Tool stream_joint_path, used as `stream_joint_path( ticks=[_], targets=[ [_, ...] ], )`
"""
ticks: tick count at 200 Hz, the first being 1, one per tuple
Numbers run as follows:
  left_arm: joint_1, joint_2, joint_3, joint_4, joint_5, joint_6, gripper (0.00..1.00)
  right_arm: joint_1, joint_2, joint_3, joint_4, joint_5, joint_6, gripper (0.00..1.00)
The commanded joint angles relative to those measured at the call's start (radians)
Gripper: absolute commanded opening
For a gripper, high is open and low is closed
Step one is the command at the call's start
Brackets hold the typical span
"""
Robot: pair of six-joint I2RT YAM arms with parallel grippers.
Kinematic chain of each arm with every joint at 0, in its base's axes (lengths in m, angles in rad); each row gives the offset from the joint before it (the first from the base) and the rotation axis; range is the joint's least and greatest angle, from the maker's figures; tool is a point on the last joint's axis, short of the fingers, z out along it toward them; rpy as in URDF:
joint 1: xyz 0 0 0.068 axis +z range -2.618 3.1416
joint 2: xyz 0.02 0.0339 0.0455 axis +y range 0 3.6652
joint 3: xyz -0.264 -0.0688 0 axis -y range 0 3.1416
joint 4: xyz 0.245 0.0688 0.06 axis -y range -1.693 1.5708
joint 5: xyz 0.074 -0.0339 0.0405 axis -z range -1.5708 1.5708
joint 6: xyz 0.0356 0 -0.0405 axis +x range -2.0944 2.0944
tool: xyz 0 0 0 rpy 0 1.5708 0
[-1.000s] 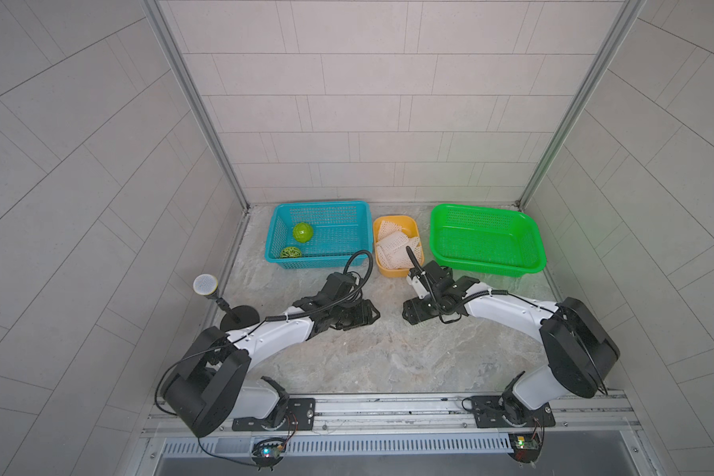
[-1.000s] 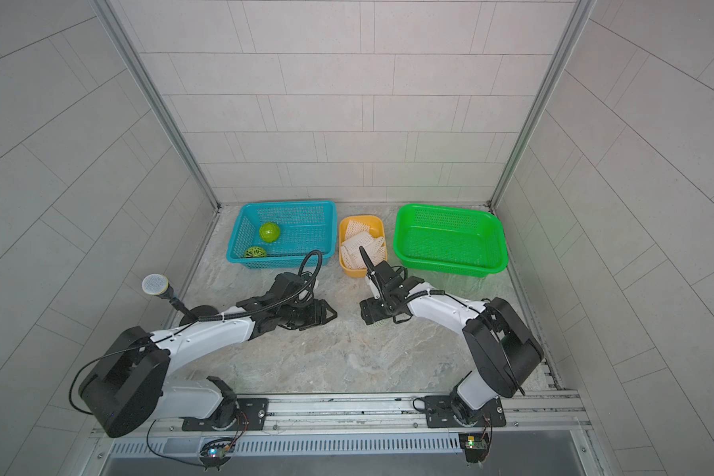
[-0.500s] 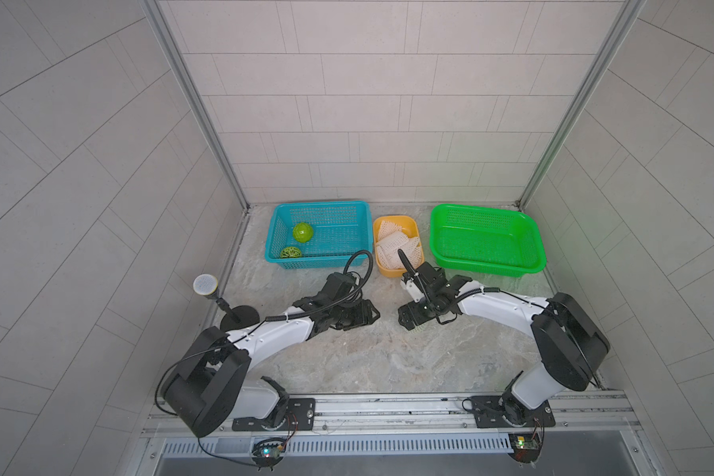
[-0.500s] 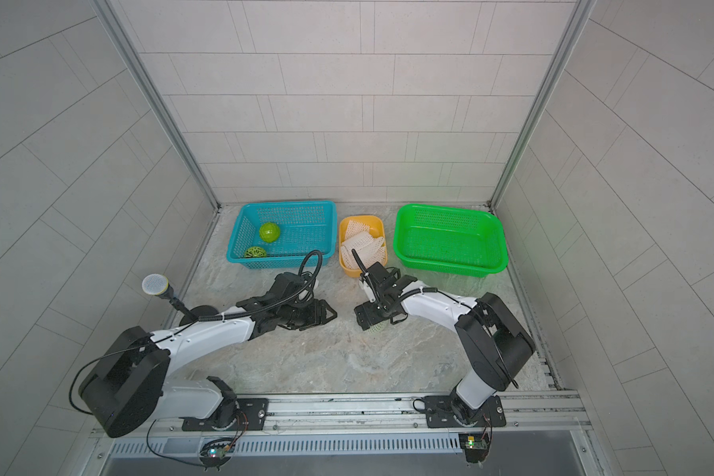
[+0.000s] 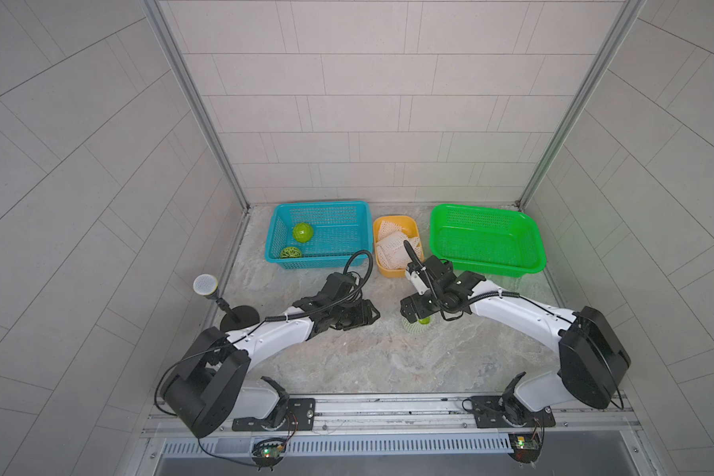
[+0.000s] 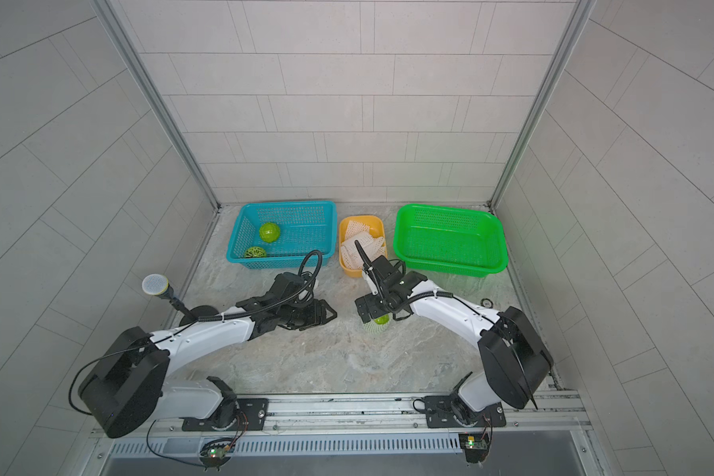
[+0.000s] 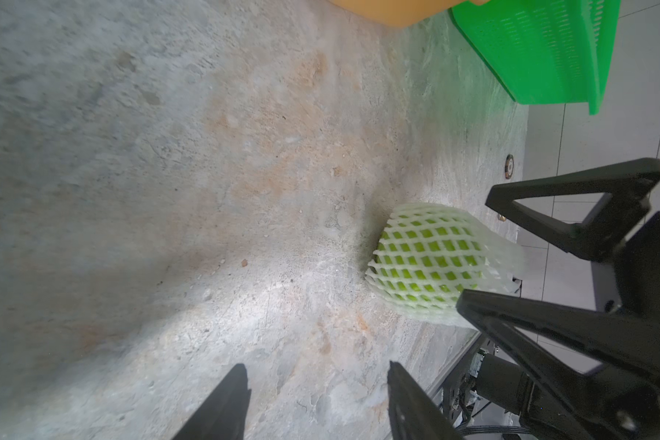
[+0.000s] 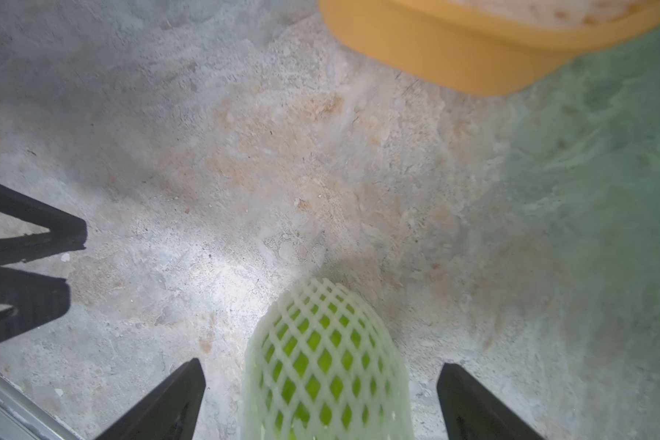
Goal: Sleeve custard apples in foam nets
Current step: Put on the foam net on the custard apple, then pick up the custard apple from the center of the board.
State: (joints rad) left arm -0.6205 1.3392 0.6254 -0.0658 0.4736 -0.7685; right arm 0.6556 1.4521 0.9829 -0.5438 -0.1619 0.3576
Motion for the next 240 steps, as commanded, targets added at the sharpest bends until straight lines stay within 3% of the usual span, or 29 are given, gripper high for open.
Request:
stream_joint_path(
  ticks=[1,35,66,128,240],
  targets=[
    [-0.002,-0.044,-0.004,-0.028,-0.001,0.025,0.63,0.010,-0.091,-0.046,0.002,0.075,0.099,1.00],
    [-0.004,-0.073,-0.002,-0.082,0.008,0.038,0.63,0.025,-0.231,-0.191,0.140,0.115,0.249,1.00],
    [-0.004,-0.066,-0.011,-0.077,0.011,0.038,0.63,0.030,-0.275,-0.257,0.184,0.136,0.299,1.00],
    [-0.007,-0.067,-0.012,-0.065,0.017,0.038,0.63,0.054,-0.224,-0.305,0.279,0.104,0.355,0.99],
    [-0.008,-0.041,-0.018,-0.048,0.019,0.035,0.63,0.094,-0.110,-0.277,0.271,0.157,0.357,0.91]
  ],
)
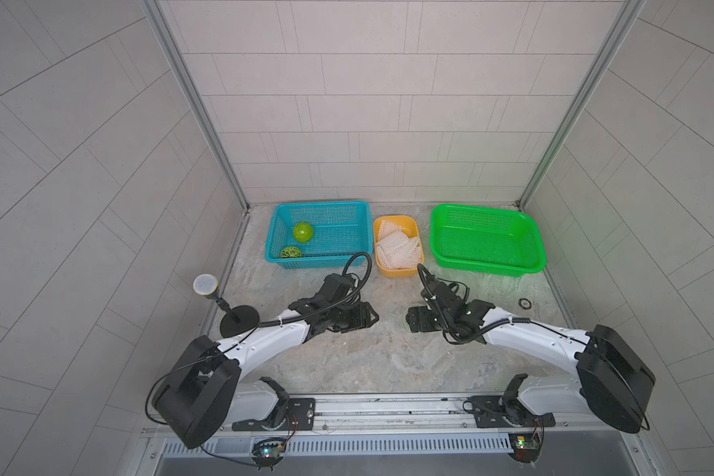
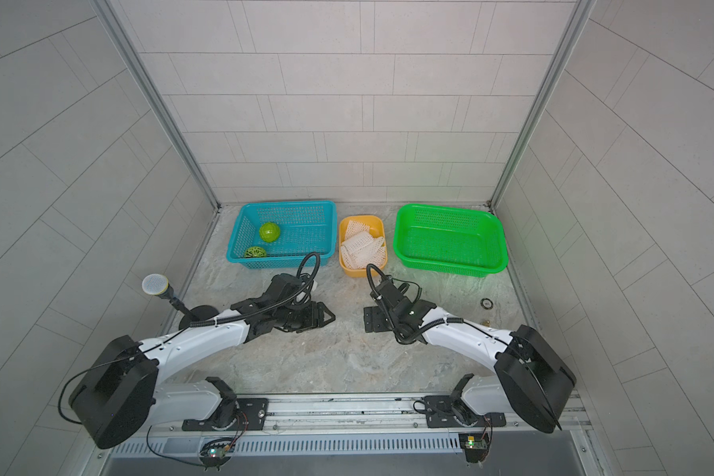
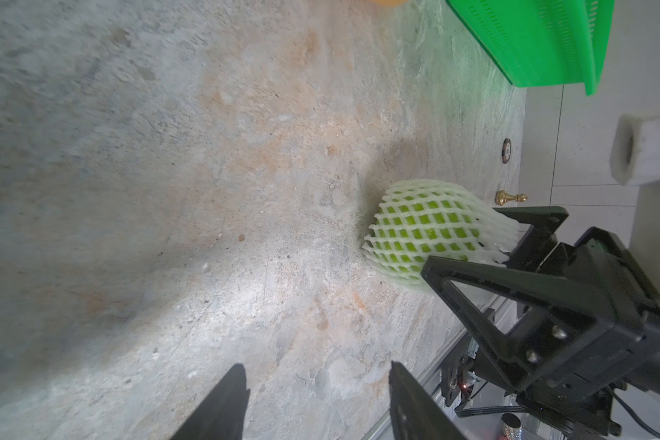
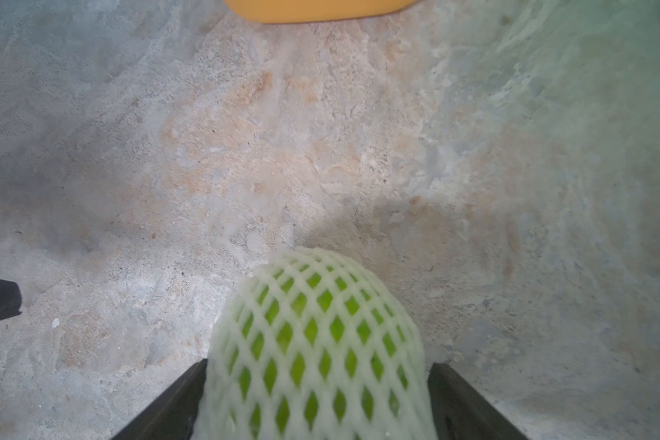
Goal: Sleeve custard apples in foam nets
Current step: Pick up the custard apple from the center of the board.
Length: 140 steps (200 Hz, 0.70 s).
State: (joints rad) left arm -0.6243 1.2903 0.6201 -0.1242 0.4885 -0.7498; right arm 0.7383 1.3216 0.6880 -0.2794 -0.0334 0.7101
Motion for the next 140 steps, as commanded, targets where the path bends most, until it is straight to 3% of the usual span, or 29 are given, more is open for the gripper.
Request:
stream_joint_path(
  ticks=[1,25,94,140],
  targets=[
    [-0.004,0.007,-0.013,0.011,0.004,0.016,0.63,0.011,0.020,0.019,0.006,0.028,0.005,0.91],
    [-0.005,0.007,-0.014,0.011,0.003,0.015,0.62,0.019,0.047,0.037,-0.001,0.039,-0.006,0.93],
    [-0.005,0.015,-0.010,0.011,0.007,0.017,0.62,0.023,0.141,0.060,-0.010,0.050,-0.040,0.85],
    [-0.005,0.024,-0.005,0.012,0.008,0.018,0.62,0.029,0.188,0.089,-0.038,0.072,-0.068,0.90]
  ],
)
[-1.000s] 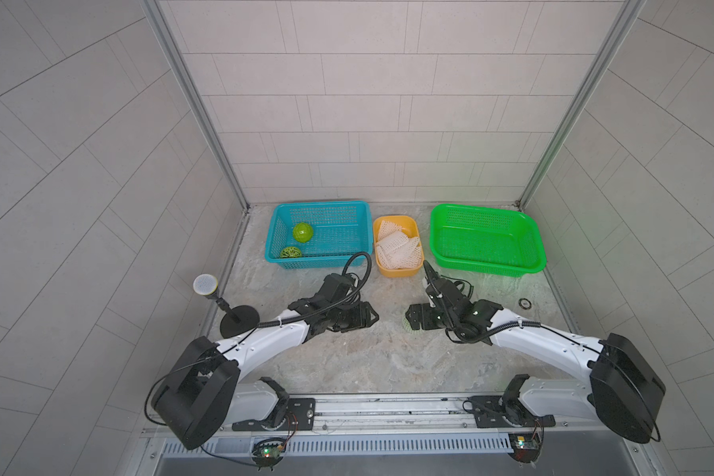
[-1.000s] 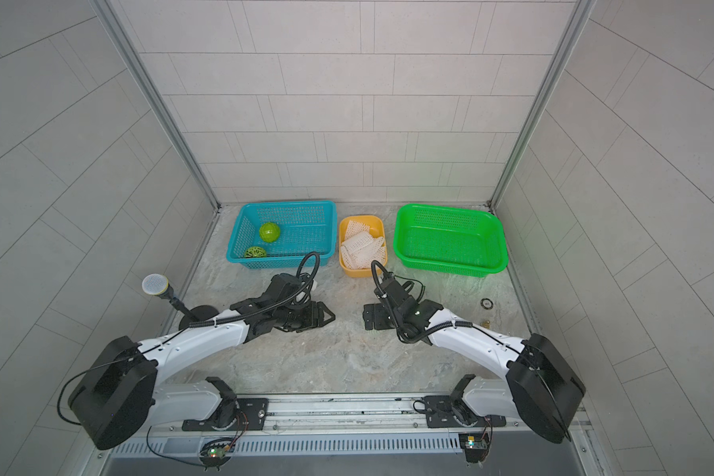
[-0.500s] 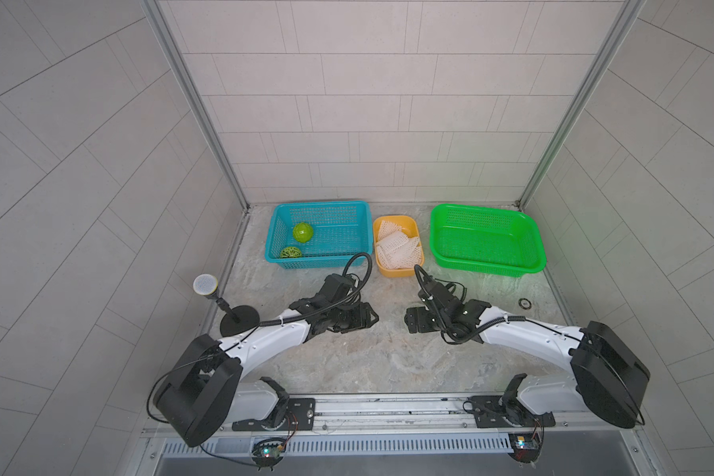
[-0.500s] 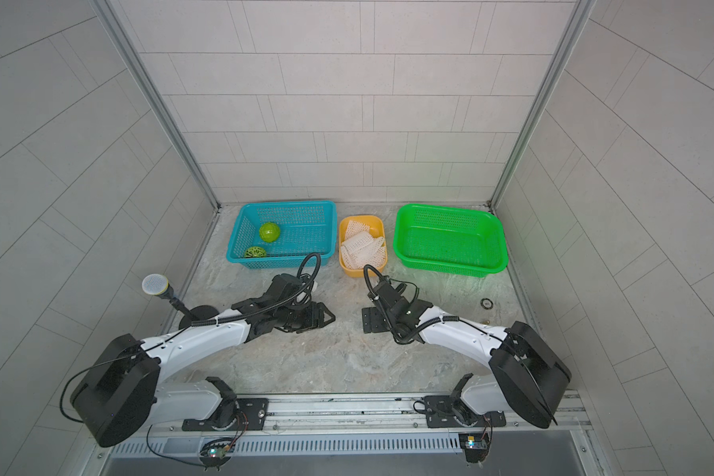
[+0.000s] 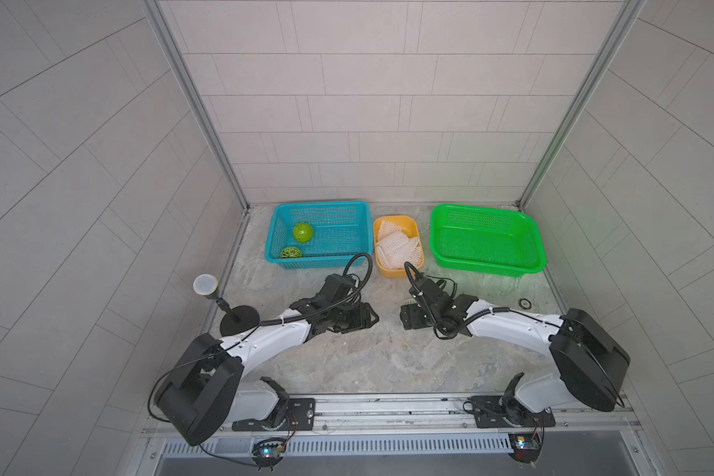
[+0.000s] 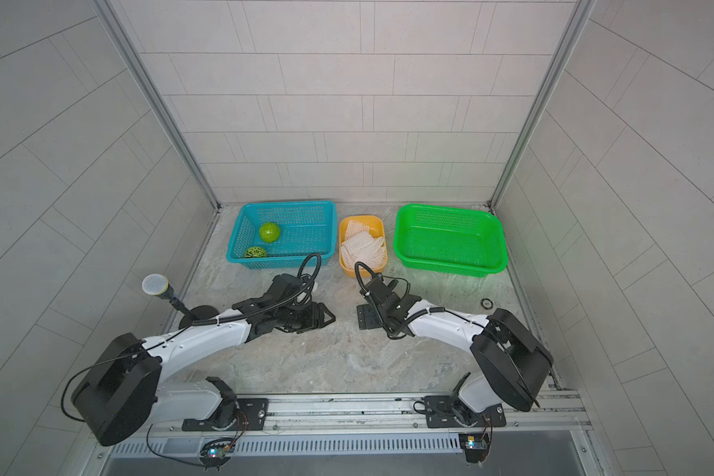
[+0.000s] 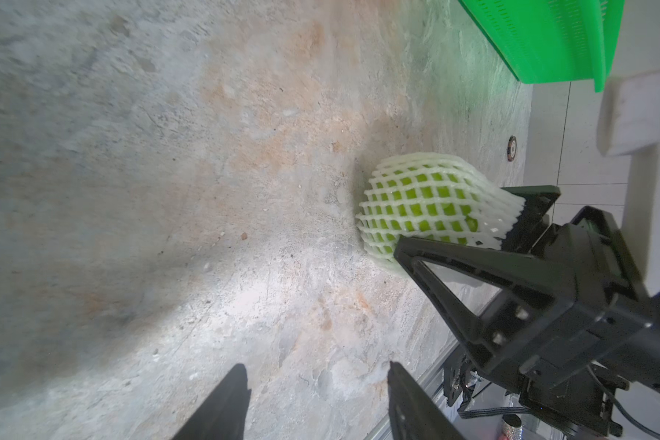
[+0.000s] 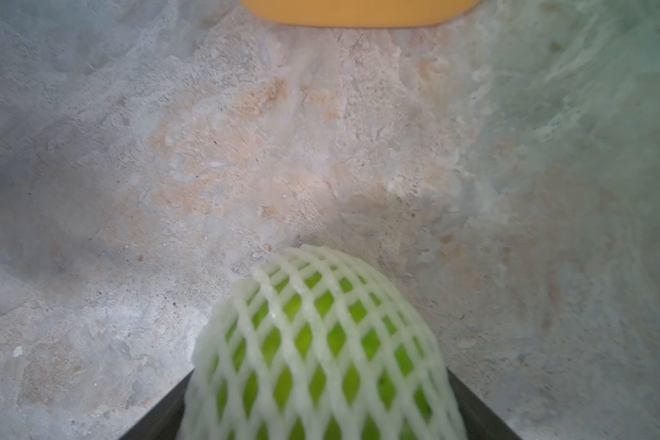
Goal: Sleeve custard apples in foam nets
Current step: Pick up the custard apple from the center of the board.
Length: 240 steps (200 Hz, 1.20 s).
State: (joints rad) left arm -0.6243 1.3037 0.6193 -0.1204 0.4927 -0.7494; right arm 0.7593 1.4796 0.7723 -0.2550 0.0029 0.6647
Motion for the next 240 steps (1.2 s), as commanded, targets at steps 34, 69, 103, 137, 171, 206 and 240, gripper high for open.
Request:
stream_joint_path(
  ticks=[34,69,103,137,171,206,240],
  targets=[
    [-0.005,0.014,-0.004,0.010,0.006,0.016,0.62,0.008,0.052,0.032,-0.066,0.039,-0.046,0.89],
    [-0.004,0.006,-0.006,0.005,0.000,0.016,0.62,0.008,0.055,0.045,-0.058,0.024,-0.053,0.84],
    [-0.004,-0.001,-0.007,0.000,-0.004,0.016,0.61,-0.001,0.002,0.035,-0.035,-0.023,-0.074,0.82],
    [0.002,-0.042,0.007,-0.023,-0.014,0.004,0.61,-0.026,-0.142,-0.043,0.115,-0.164,-0.119,0.82],
    [0.058,-0.118,0.050,-0.049,0.026,-0.018,0.61,-0.043,-0.332,-0.100,0.217,-0.245,-0.195,0.82],
    [0.111,-0.219,0.109,-0.075,0.067,-0.018,0.62,-0.055,-0.517,-0.127,0.252,-0.314,-0.305,0.82],
    [0.139,-0.295,0.163,-0.065,0.145,-0.019,0.62,-0.054,-0.691,-0.208,0.355,-0.343,-0.418,0.82]
  ],
)
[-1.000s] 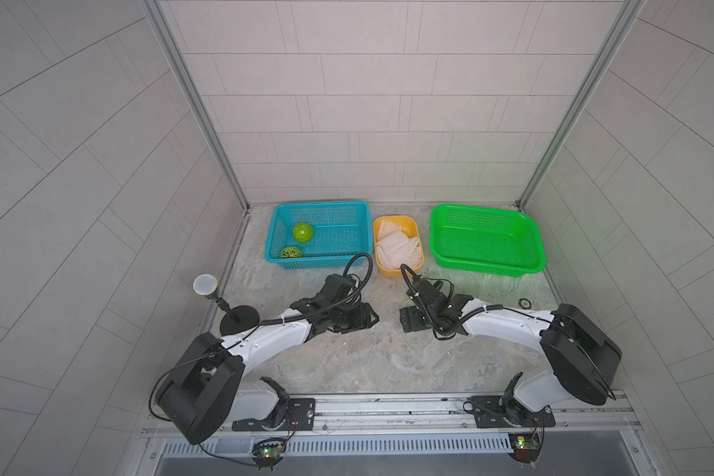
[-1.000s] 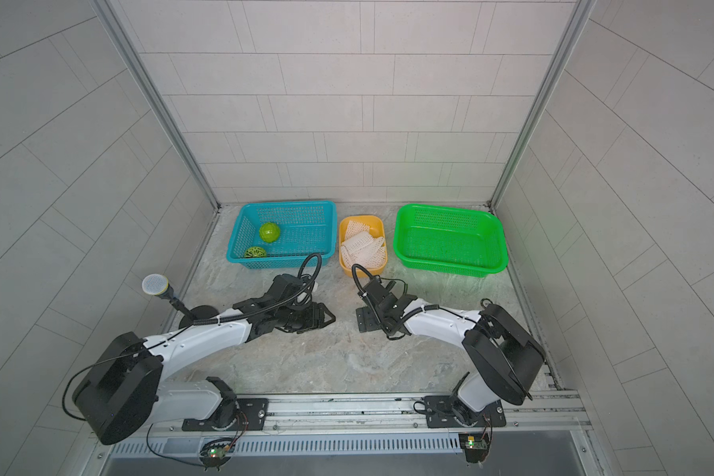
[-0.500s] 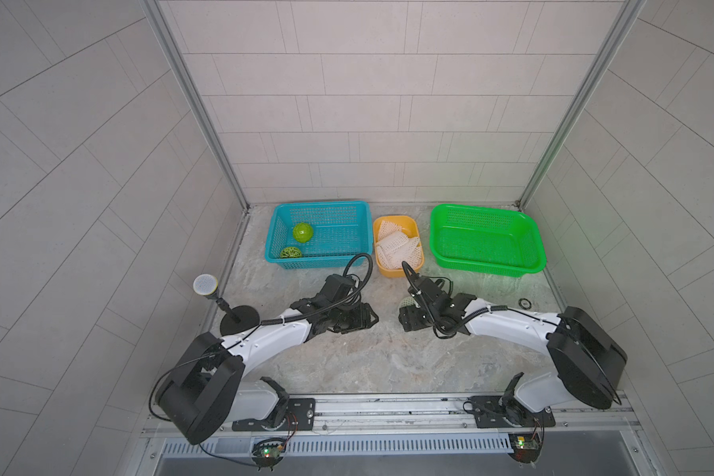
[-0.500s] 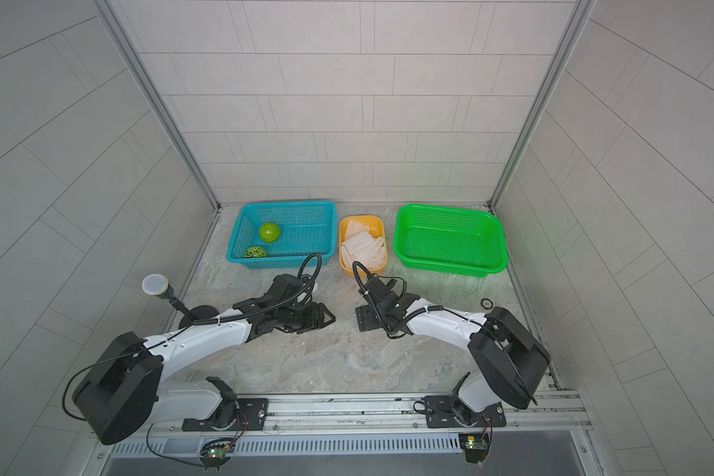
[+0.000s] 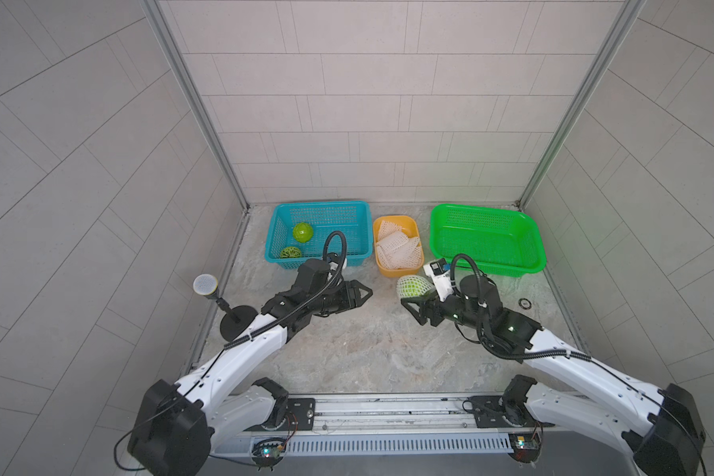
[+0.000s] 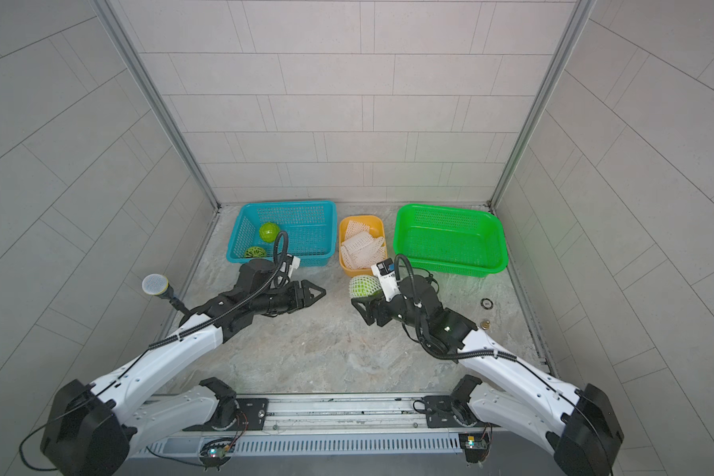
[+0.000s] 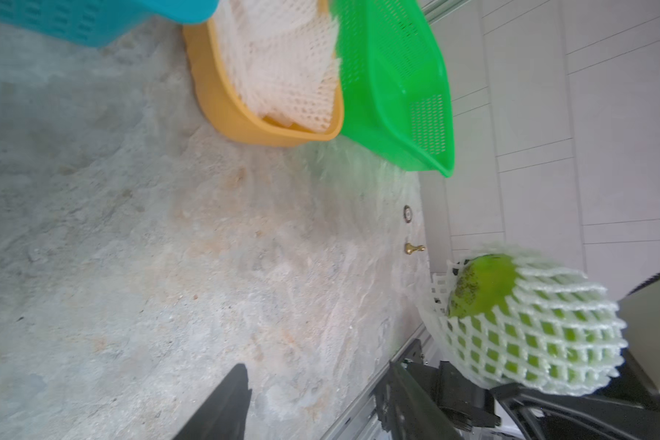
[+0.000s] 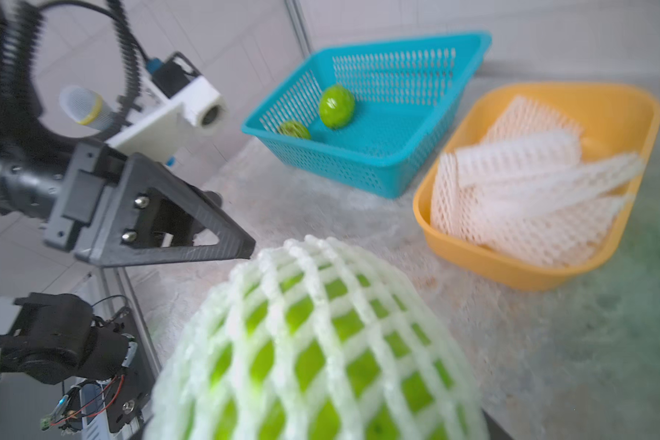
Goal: Sleeve custard apples in foam nets
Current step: Pick up the custard apple from the center of the board.
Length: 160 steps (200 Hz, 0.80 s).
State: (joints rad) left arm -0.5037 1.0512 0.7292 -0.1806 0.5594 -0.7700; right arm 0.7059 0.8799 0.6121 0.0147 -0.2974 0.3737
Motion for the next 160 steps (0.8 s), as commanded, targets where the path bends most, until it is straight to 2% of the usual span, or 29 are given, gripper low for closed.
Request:
stream_joint_path(
  ticks=[1,40,91,117,160],
  targets=[
    [0.020,-0.043,0.054,-0.004,0.082,0.001,0.62,0.000,-0.095,-0.048,0.085,-0.044,-0.132,0.82],
    [0.031,-0.059,0.069,0.092,0.246,-0.029,0.62,0.015,-0.205,-0.123,0.192,-0.069,-0.231,0.81],
    [0.030,-0.035,0.022,0.452,0.456,-0.246,0.59,0.105,-0.246,-0.117,0.148,0.019,-0.355,0.81],
    [0.025,-0.026,0.023,0.469,0.501,-0.261,0.59,0.130,-0.241,-0.104,0.144,0.029,-0.368,0.81],
    [-0.034,-0.014,0.032,0.471,0.504,-0.257,0.62,0.148,-0.215,-0.088,0.137,0.033,-0.381,0.80]
  ],
)
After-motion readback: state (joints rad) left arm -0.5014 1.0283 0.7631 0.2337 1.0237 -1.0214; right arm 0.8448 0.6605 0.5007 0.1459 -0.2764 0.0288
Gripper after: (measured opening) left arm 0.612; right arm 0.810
